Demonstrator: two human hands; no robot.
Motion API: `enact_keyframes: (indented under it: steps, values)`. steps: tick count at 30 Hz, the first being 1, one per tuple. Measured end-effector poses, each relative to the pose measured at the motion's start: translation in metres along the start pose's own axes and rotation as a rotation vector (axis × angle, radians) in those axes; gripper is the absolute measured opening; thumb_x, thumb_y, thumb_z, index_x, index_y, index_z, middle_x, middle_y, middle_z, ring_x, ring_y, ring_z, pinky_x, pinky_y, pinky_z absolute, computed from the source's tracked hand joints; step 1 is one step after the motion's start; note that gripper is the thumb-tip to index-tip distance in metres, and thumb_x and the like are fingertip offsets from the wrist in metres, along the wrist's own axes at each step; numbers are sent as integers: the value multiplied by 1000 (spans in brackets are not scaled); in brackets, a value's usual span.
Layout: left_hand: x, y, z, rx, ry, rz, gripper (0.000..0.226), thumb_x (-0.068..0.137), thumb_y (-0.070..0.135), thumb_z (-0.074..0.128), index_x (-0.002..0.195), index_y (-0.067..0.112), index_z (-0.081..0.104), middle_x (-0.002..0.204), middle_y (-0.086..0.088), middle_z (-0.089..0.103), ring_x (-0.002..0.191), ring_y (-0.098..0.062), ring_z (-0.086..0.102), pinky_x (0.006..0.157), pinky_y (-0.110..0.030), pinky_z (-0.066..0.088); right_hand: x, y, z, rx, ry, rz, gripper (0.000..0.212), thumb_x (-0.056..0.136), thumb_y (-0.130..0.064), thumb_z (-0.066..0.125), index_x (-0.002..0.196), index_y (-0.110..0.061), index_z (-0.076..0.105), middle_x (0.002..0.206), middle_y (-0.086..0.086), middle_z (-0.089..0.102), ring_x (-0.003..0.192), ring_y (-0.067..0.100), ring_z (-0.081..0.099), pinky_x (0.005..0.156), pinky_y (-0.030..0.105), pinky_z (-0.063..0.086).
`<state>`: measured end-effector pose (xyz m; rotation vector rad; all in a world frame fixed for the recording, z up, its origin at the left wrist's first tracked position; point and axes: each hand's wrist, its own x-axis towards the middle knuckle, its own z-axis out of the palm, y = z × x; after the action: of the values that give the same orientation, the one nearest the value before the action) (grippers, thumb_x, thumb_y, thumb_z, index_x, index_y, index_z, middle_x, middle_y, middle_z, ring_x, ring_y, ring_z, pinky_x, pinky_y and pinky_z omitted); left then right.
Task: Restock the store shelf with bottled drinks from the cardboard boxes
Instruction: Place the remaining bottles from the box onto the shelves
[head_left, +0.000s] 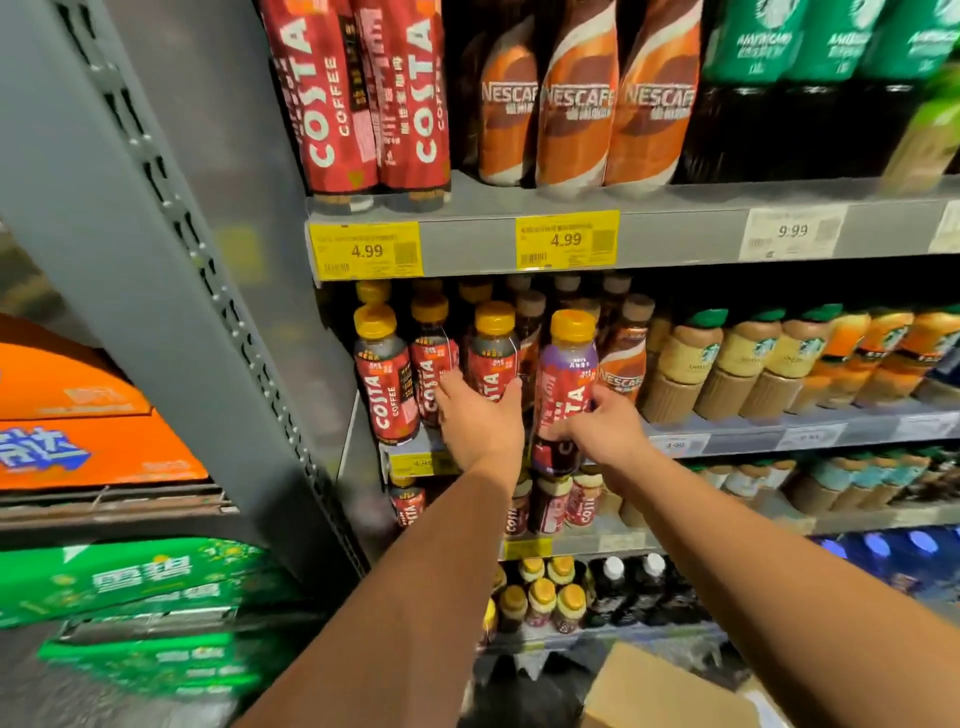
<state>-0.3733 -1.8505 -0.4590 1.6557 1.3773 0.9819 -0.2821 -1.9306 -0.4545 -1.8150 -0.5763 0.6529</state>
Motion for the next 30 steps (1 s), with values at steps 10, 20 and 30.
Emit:
enact_keyframes:
  steps: [10, 20, 30]
  values:
    - [-37, 60, -46, -348, -408, -36, 33, 94, 43, 51, 75, 24, 71, 78, 2, 74, 78, -13, 70, 75, -36, 56, -38, -57, -41, -156, -154, -38, 36, 57, -4, 83, 87, -17, 69, 87, 1, 69, 84, 19, 62, 66, 28, 45]
    - [-102, 143, -91, -492, -184, -37, 26, 88, 37, 63, 73, 16, 66, 85, -11, 71, 82, -24, 68, 78, -45, 58, -95, -126, -95, -193, -283, -191, 36, 53, -7, 86, 82, -23, 72, 81, -4, 71, 81, 16, 66, 71, 27, 53]
    - [-94, 267, -174, -506, -18, 212, 17, 78, 39, 74, 75, 22, 70, 69, 9, 69, 73, -9, 66, 72, -32, 55, -133, -268, -123, -87, -261, -521, 40, 53, -13, 88, 88, -24, 72, 80, -8, 72, 78, 10, 67, 68, 25, 52]
